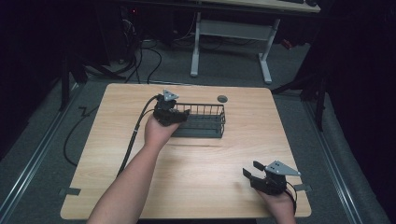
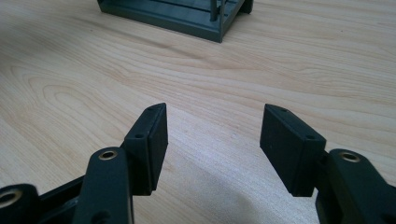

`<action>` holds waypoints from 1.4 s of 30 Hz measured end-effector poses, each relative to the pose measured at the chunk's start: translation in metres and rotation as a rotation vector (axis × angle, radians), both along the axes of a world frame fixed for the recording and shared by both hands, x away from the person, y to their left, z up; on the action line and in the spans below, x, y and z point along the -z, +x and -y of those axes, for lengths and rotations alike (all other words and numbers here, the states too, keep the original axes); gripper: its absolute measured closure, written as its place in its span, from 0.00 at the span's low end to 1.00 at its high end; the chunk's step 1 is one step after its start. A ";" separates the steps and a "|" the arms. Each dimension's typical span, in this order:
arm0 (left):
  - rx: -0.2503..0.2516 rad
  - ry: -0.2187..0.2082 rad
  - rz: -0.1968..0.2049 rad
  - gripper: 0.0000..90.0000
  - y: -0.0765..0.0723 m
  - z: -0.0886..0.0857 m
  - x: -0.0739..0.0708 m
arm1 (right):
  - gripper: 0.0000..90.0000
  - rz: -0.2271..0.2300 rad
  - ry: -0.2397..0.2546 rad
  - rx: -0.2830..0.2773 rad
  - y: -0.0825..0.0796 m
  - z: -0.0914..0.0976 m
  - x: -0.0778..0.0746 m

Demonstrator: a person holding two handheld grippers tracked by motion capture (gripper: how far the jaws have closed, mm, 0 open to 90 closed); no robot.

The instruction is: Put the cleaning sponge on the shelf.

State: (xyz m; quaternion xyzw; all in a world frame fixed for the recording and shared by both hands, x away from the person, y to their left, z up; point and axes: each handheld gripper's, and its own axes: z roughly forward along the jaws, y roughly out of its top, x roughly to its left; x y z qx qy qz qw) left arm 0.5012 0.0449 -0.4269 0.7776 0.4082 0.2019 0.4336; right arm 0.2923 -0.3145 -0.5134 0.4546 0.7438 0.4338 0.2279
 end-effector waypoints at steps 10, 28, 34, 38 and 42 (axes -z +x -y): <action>0.005 -0.024 0.004 0.27 -0.010 -0.009 -0.002 | 0.47 -0.004 -0.003 -0.001 0.001 -0.001 0.001; 0.009 -0.024 -0.001 0.17 -0.045 -0.036 0.014 | 0.47 -0.011 -0.006 0.000 0.001 -0.003 0.002; 0.017 -0.036 0.003 0.17 -0.062 -0.046 0.022 | 0.47 -0.010 -0.008 0.000 0.001 -0.003 0.002; 0.026 -0.039 0.000 0.17 -0.074 -0.054 0.028 | 0.47 -0.011 -0.013 -0.002 0.001 -0.004 0.002; 0.041 -0.050 -0.007 0.17 -0.095 -0.071 0.038 | 0.47 -0.011 -0.017 -0.004 0.001 -0.004 0.003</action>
